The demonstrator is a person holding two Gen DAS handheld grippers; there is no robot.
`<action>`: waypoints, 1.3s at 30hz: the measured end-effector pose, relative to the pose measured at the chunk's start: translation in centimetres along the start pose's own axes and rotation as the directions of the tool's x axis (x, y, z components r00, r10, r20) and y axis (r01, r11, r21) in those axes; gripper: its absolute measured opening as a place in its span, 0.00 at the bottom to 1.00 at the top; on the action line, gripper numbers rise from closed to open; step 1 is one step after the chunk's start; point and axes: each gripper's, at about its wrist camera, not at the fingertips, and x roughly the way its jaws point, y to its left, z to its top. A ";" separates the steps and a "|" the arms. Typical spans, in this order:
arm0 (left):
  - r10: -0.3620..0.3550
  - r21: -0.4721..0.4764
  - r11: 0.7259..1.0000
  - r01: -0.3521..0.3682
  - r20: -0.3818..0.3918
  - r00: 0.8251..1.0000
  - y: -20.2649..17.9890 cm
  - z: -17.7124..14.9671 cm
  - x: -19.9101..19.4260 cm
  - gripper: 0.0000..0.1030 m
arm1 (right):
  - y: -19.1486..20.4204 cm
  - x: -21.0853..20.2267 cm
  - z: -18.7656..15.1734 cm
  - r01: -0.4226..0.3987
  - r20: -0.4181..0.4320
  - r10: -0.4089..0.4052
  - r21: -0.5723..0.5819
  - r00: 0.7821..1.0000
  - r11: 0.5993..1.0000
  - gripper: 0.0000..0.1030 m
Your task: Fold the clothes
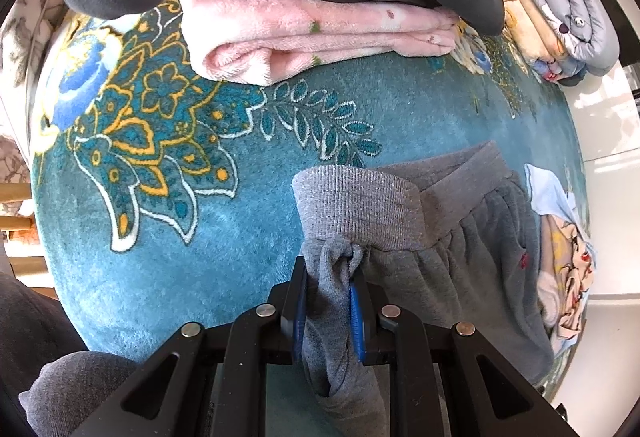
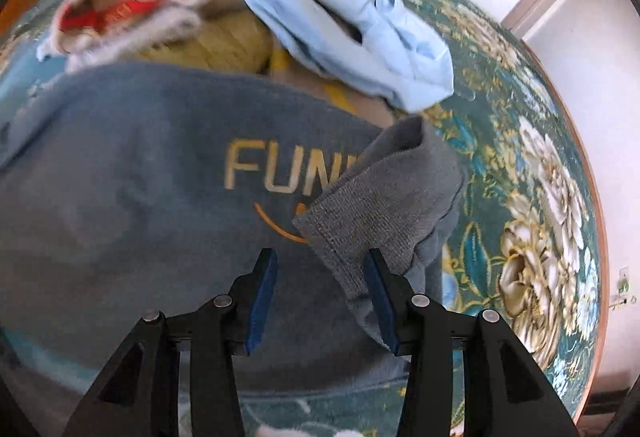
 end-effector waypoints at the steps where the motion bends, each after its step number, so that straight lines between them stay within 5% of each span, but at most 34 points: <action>1: 0.003 0.001 1.000 -0.003 -0.001 1.000 0.0 0.0 0.1 0.19 | -0.4 0.2 -0.1 -0.010 -0.003 0.010 0.015 1.000 1.000 0.45; 3: 0.010 0.004 1.000 -0.010 -0.002 1.000 -0.2 0.1 0.3 0.19 | -1.2 0.3 -0.2 -0.022 -0.008 0.023 0.057 1.000 0.998 0.42; 5: 0.018 0.009 1.000 -0.018 -0.002 1.000 -0.3 0.1 0.4 0.19 | -2.5 0.3 -0.3 -0.030 -0.023 0.033 0.116 0.999 0.993 0.12; 8: 0.023 0.011 1.000 -0.023 -0.003 1.000 -0.4 0.1 0.5 0.19 | -5.2 -0.5 -0.6 -0.122 0.000 0.126 0.264 0.992 0.957 0.07; 14: 0.017 -0.002 1.000 -0.017 -0.006 1.000 -0.3 0.1 0.6 0.19 | -14.1 -2.8 -3.8 -0.137 0.119 0.083 0.581 0.989 0.802 0.07; 17: 0.016 -0.003 1.000 -0.016 -0.011 1.000 -0.2 0.0 0.6 0.20 | -17.7 -1.3 -5.9 -0.056 0.034 0.044 0.670 0.998 0.741 0.07; 20: 0.016 -0.005 1.000 -0.016 -0.017 1.000 -0.2 -0.1 0.5 0.20 | -19.4 0.0 -7.1 0.014 -0.053 0.029 0.664 0.998 0.747 0.08; 21: 0.013 -0.008 1.000 -0.013 -0.018 1.000 -0.1 -0.1 0.5 0.20 | -19.8 -0.4 -7.3 0.034 -0.053 0.001 0.668 0.999 0.743 0.10; 23: 0.007 -0.015 1.000 -0.007 -0.020 1.000 0.0 -0.1 0.5 0.20 | -20.6 -1.5 -7.7 0.027 -0.023 -0.015 0.693 1.000 0.720 0.35; 28: -0.027 -0.029 0.999 0.027 -0.025 0.999 0.5 -0.2 0.1 0.20 | -20.1 -5.6 -10.1 -0.115 0.079 0.084 0.705 0.993 0.699 0.39; 32: -0.049 -0.028 0.998 0.048 -0.040 0.998 0.7 -0.1 -0.2 0.20 | -17.9 -8.6 -15.2 -0.214 0.105 0.199 0.712 0.974 0.669 0.40; 36: -0.065 -0.023 0.998 0.064 -0.058 0.996 0.7 0.0 -0.2 0.20 | -16.8 -11.1 -22.1 -0.238 0.098 0.274 0.807 0.957 0.541 0.40; 39: -0.078 -0.029 0.997 0.076 -0.071 0.994 0.8 0.1 -0.1 0.20 | -16.0 -12.2 -26.6 -0.213 0.070 0.291 0.842 0.954 0.495 0.40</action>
